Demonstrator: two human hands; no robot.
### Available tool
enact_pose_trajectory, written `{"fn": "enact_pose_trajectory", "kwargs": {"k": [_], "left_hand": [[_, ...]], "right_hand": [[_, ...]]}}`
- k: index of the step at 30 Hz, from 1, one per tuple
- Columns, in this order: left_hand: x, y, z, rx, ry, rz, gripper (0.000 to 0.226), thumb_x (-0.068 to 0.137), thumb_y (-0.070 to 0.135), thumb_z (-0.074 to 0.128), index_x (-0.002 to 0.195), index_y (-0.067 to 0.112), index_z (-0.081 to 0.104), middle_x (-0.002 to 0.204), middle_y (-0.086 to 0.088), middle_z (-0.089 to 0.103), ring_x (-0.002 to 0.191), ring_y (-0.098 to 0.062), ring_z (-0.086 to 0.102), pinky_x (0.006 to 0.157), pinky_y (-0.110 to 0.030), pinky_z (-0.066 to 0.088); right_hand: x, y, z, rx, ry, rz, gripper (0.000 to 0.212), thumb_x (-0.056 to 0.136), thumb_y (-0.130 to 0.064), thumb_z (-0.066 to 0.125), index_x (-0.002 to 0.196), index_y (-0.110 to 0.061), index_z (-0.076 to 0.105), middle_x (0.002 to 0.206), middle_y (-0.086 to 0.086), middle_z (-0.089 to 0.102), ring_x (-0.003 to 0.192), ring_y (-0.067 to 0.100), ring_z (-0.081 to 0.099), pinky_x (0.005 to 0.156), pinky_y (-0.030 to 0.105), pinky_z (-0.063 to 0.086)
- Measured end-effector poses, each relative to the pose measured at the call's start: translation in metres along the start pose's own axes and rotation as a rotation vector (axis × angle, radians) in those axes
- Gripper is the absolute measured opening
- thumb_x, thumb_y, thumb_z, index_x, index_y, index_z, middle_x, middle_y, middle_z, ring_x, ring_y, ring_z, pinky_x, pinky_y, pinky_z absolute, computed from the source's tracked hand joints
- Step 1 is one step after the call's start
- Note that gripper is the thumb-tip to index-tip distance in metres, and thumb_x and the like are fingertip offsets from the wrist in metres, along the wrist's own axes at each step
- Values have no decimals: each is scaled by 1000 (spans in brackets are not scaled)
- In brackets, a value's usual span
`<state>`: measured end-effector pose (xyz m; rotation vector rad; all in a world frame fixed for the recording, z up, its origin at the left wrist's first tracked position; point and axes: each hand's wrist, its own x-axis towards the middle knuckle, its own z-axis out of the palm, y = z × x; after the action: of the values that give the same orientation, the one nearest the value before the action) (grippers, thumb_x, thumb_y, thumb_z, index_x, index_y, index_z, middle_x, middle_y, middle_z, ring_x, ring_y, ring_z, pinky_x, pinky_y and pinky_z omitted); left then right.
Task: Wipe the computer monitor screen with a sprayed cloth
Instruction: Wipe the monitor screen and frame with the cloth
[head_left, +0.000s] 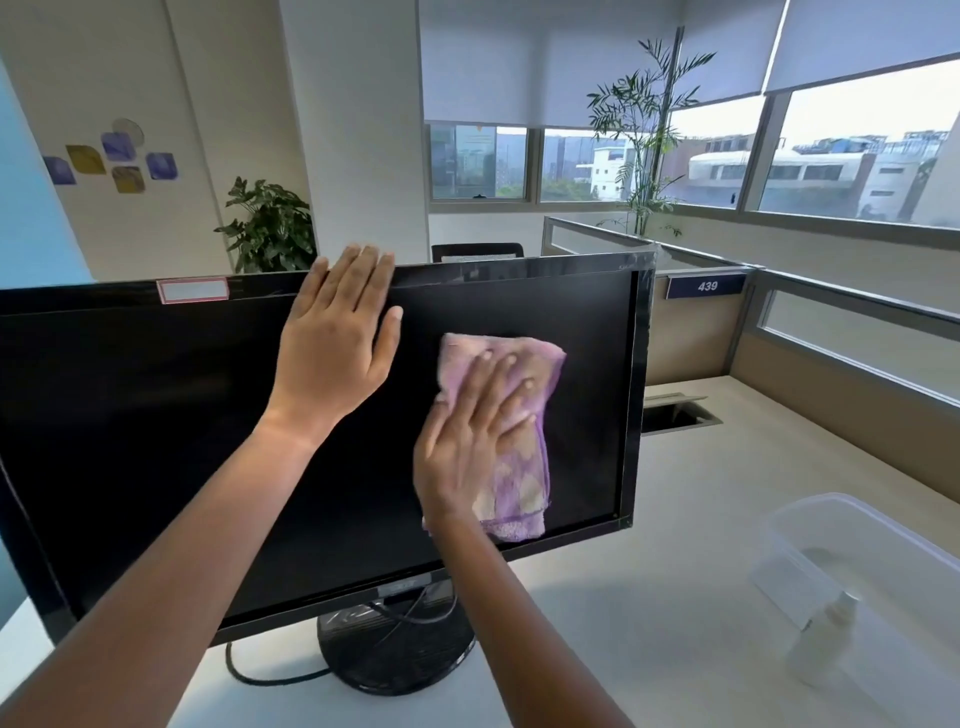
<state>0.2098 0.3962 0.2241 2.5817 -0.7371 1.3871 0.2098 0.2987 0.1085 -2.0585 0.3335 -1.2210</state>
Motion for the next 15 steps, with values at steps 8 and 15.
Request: {"fn": "enact_pose_trajectory", "kwargs": {"k": [8,15], "left_hand": [[-17,-26,-4,51,54,-14,51,95,27,27,137,0,35,142,-20,43,135,-33,35,113,-48,25],[-27,-37,-5,55,98,-36,52,94,28,31,139,3,33,146,-18,38,138,-31,28,113,-49,23]], "right_hand": [[-45,14,18,-302,-99,-776,55,90,-41,34,143,-28,25,150,-7,23,143,24,14,112,51,11],[19,69,-25,-416,-10,-640,57,83,-43,39,139,-30,32,144,-4,30,136,30,32,108,51,23]]}}
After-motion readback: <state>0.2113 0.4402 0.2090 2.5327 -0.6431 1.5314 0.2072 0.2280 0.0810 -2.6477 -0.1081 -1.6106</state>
